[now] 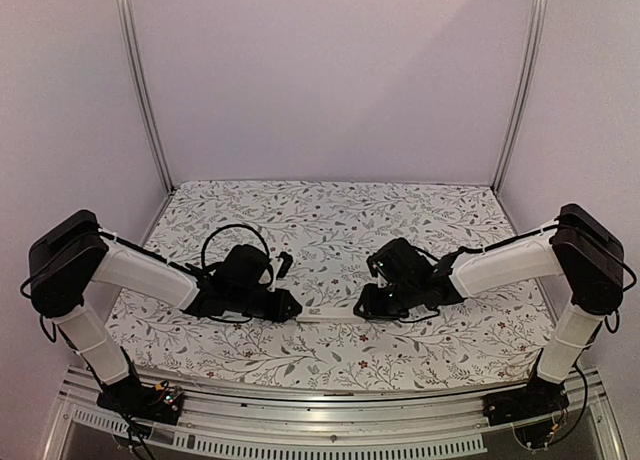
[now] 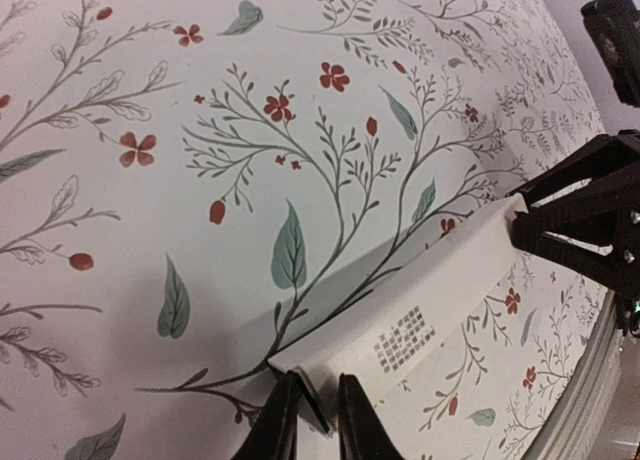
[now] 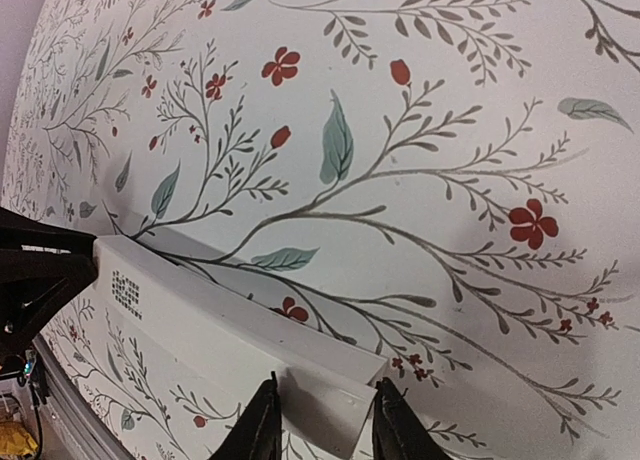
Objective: Load the batteries into the remote control
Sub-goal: Adjust the battery cover on the remote control without the battery cover.
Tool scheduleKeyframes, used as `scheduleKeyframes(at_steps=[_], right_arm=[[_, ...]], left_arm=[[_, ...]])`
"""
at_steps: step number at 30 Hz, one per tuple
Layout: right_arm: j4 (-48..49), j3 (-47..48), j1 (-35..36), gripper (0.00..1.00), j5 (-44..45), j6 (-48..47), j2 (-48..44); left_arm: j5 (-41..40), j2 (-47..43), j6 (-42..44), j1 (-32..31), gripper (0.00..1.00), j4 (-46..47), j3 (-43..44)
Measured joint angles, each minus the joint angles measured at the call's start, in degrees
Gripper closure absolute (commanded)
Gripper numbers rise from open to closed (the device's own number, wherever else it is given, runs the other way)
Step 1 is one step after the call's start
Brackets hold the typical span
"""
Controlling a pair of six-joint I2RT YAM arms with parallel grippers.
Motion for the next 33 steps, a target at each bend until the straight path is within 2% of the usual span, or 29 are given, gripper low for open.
scheduleKeyframes(at_steps=[7, 12, 14, 19, 23, 33], right_arm=[[-1.3, 0.3, 0.1, 0.54, 0.9, -0.4, 0.0], [-2.6, 0.7, 0.1, 0.26, 1.7, -1.3, 0.0], [-3.4, 1.0, 0.1, 0.19, 1.7, -1.8, 0.0], [-5.5, 3.3, 0.1, 0.16, 3.6, -3.0, 0.0], [-7.3, 5.0, -0.2, 0.28, 5.8, -4.3, -0.5], [-17.1, 6.1, -0.6, 0.99, 13.9, -3.5, -3.8]], left_arm=[[0.0, 0.0, 0.0, 0.0, 0.86, 0.0, 0.0], [-0.3, 0.0, 0.0, 0.0, 0.86, -0.1, 0.0], [-0.4, 0.0, 0.0, 0.0, 0.86, -0.2, 0.1], [-0.9, 0.0, 0.0, -0.1, 0.86, -0.8, 0.4], [-1.2, 0.0, 0.0, -0.3, 0.86, -0.9, 0.4], [-2.4, 0.0, 0.1, -0.9, 0.85, -1.4, 0.8]])
